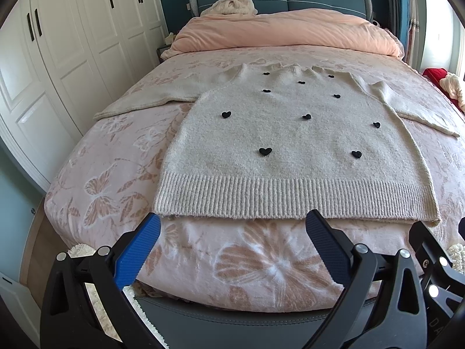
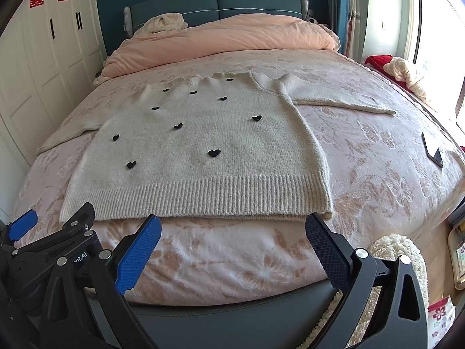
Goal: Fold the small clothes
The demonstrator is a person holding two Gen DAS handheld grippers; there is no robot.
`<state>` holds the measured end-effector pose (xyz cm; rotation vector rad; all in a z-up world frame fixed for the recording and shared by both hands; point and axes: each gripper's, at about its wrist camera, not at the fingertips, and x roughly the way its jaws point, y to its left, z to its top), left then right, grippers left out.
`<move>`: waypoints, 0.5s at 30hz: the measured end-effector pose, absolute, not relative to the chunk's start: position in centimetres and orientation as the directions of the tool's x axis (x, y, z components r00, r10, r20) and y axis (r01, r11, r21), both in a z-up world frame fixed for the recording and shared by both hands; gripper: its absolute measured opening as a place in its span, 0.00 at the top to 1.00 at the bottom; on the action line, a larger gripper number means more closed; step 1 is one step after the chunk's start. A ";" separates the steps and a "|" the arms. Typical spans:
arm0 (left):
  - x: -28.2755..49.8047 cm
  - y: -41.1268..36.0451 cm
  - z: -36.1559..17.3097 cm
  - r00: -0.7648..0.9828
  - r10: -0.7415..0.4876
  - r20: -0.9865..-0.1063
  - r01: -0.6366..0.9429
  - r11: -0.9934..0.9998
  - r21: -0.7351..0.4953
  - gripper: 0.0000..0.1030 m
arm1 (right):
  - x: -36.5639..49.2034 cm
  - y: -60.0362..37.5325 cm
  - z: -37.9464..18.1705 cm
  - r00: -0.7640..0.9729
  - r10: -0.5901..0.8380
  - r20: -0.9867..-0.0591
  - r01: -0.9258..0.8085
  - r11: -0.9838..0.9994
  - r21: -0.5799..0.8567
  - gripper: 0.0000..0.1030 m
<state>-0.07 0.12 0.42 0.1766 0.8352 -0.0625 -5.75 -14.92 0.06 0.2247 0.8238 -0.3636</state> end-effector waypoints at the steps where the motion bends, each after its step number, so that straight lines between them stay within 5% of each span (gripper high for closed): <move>1: -0.1 0.1 0.4 0.671 0.015 -0.742 0.124 0.983 0.133 0.05 | -5.7 -14.9 0.0 0.622 -0.227 -0.750 0.400 0.915 0.055 0.05; 15: -0.3 0.3 0.1 0.673 0.026 -0.739 0.114 0.984 0.138 0.06 | -5.7 -14.7 0.0 0.616 -0.228 -0.754 0.399 0.916 0.049 0.05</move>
